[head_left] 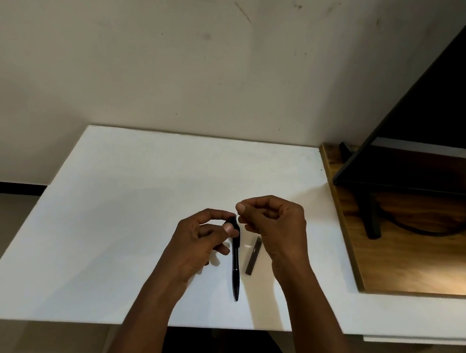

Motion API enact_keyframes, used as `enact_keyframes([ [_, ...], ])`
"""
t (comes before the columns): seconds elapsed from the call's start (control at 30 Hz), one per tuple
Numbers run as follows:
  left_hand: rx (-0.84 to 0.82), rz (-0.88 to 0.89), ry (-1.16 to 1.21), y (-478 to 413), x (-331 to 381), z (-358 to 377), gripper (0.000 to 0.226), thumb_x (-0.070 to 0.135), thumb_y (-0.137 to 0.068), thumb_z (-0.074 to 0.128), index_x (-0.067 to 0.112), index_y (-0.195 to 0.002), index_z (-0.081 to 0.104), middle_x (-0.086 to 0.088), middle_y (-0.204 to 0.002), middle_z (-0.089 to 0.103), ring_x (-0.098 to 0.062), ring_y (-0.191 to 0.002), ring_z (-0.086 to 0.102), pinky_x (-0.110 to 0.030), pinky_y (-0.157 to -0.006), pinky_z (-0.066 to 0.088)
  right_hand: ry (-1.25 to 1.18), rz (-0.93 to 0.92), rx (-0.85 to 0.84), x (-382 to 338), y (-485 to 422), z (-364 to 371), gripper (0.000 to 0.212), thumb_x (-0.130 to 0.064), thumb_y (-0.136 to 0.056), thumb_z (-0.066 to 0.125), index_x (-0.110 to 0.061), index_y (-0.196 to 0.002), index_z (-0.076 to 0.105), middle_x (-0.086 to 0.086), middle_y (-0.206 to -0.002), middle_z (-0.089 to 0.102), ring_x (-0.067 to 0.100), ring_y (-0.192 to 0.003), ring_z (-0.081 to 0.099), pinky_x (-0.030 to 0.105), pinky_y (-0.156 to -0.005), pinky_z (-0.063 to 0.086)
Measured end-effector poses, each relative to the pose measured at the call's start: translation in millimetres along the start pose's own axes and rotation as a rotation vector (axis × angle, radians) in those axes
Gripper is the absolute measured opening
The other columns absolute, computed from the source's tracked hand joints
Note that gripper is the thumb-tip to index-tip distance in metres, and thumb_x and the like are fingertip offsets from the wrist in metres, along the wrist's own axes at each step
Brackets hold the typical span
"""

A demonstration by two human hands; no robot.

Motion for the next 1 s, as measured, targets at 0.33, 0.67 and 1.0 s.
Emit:
enact_keyframes([
  [0.33,0.076,-0.017,0.157,0.8,-0.2,-7.9,0.019,0.028,-0.093,0.067,0.035,-0.109,0.074,-0.002,-0.089,0.081,-0.010,-0.062,0.068,-0.016,-0.043,0.043,-0.003,0.056,0.053,-0.3,-3.4,-14.3,0.013,-0.017,-0.092,0.070,-0.020,-0.101,0.079,0.000,-0.090,0.080,0.015,-0.082,0.076,0.023,-0.065,0.060],
  [0.67,0.217,0.001,0.236,1.5,0.9,-20.9,0.020,0.021,-0.100,0.059,0.033,-0.108,0.072,0.001,-0.077,0.077,-0.010,-0.054,0.065,-0.018,-0.039,0.041,0.448,-0.077,0.067,8.2,-7.5,-15.1,0.015,-0.012,-0.082,0.078,-0.027,-0.085,0.079,-0.016,-0.077,0.075,-0.004,-0.074,0.069,0.005,-0.066,0.049],
  [1.0,0.299,0.074,0.128,4.3,6.4,-19.2,0.022,0.026,-0.099,0.060,0.030,-0.120,0.063,0.002,-0.093,0.079,-0.013,-0.074,0.076,-0.017,-0.048,0.048,1.002,-0.273,-0.210,13.0,6.1,26.4,0.008,-0.033,-0.085,0.074,-0.035,-0.091,0.079,-0.015,-0.079,0.067,0.015,-0.097,0.050,0.032,-0.079,0.037],
])
Point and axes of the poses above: each hand's wrist, its own y-axis away from the middle knuckle, its own z-axis out of the palm, x = y × z, the point moved 2 cm from there along -y, towards the middle knuckle
